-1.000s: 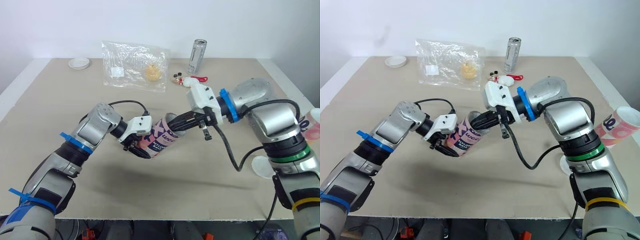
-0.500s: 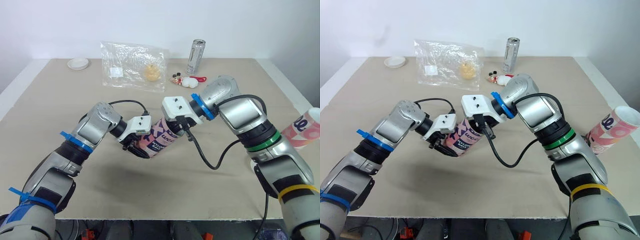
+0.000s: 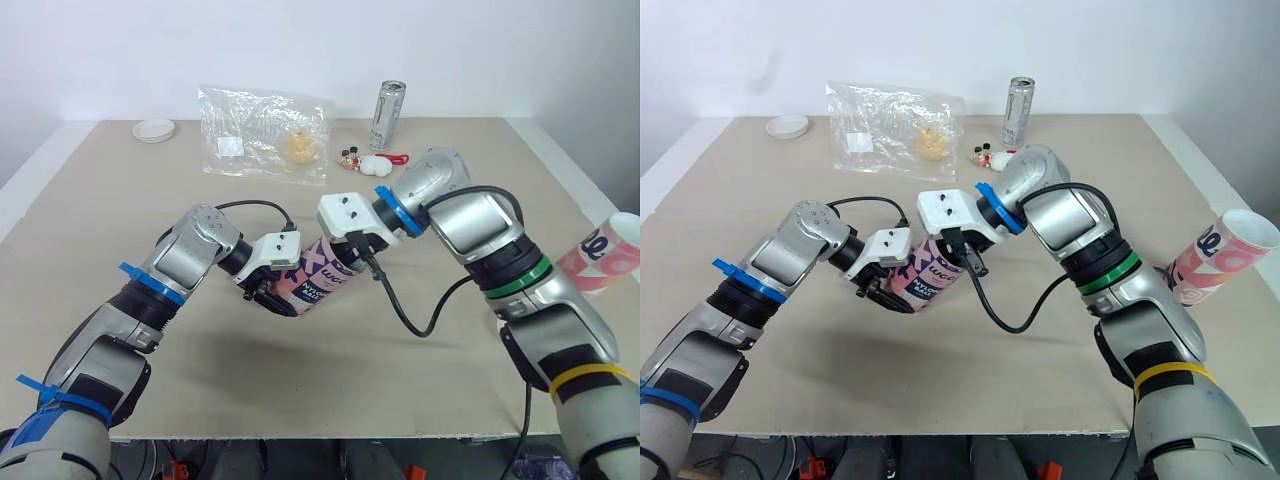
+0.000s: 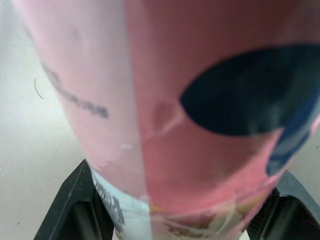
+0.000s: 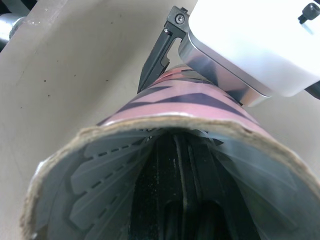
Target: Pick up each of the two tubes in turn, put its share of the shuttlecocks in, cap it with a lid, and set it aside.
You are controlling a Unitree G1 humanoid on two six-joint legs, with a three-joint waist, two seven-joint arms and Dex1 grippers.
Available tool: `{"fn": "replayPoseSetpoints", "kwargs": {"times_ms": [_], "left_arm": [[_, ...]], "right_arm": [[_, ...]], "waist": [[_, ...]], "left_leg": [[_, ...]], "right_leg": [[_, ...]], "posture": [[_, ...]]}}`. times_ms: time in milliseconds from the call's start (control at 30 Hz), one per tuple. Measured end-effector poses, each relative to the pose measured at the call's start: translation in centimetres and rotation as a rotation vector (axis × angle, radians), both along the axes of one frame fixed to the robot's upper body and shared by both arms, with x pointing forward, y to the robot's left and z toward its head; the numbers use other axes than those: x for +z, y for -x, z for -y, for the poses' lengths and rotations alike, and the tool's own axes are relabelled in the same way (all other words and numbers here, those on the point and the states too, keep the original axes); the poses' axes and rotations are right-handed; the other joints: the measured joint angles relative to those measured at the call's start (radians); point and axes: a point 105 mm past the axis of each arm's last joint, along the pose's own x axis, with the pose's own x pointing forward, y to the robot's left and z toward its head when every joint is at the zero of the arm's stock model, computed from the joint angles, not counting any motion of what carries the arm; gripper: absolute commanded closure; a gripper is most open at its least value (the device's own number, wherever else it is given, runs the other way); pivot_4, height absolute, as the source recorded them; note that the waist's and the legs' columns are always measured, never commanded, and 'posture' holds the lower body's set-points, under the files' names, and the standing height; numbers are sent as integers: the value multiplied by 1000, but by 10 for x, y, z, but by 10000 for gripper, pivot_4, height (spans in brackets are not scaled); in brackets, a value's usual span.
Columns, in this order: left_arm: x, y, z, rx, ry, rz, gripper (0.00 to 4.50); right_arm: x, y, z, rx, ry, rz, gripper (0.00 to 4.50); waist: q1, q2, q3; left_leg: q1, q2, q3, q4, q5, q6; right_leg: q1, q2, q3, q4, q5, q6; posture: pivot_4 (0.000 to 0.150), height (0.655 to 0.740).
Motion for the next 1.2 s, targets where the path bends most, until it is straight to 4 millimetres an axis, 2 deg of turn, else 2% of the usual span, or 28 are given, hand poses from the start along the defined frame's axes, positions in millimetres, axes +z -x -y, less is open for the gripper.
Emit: {"fn": "replayPoseSetpoints", "kwargs": {"times_ms": [167,433,667,867,967,1200], "left_arm": [[0,0,1,-5,3,3,17469],[0,1,1,-12,8,9,17469],[0,0,0,-12,11,10,17469],[-3,-5,6,29,108,32,17469],[-11,-5,16,92,262,42,17469],[-26,2,23,207,492,108,17469]], "right_arm": [[8,3,7,-34,-61,-79,43522],[54,10,38,-101,-219,-45,43522],[51,16,65,-219,-283,-112,43522],[70,9,73,-347,-563,-111,43522],[59,1,89,-498,-710,-135,43522],[38,7,104,-661,-805,-138,43522]], "waist": [[0,0,0],[0,0,0],[0,-1,1],[2,-1,1],[10,-2,1],[17,-2,1]], "left_leg": [[-3,-1,0,0,0,0],[-4,-1,-1,0,0,0],[-4,-1,-1,0,0,0],[-5,-1,-2,1,0,0],[-6,-2,-2,1,0,0],[-6,-2,-2,-1,0,0]], "right_leg": [[-1,-1,0,0,-1,1],[-2,-1,-1,-1,-1,1],[-2,-2,-1,-1,-2,1],[-1,-2,-1,-1,-1,1],[-2,-2,-1,-2,-1,2],[-3,-3,-1,-1,-2,0]], "posture": [[1500,7400],[1500,7400],[1500,7400],[1500,7400],[1500,7400],[1500,7400]]}}
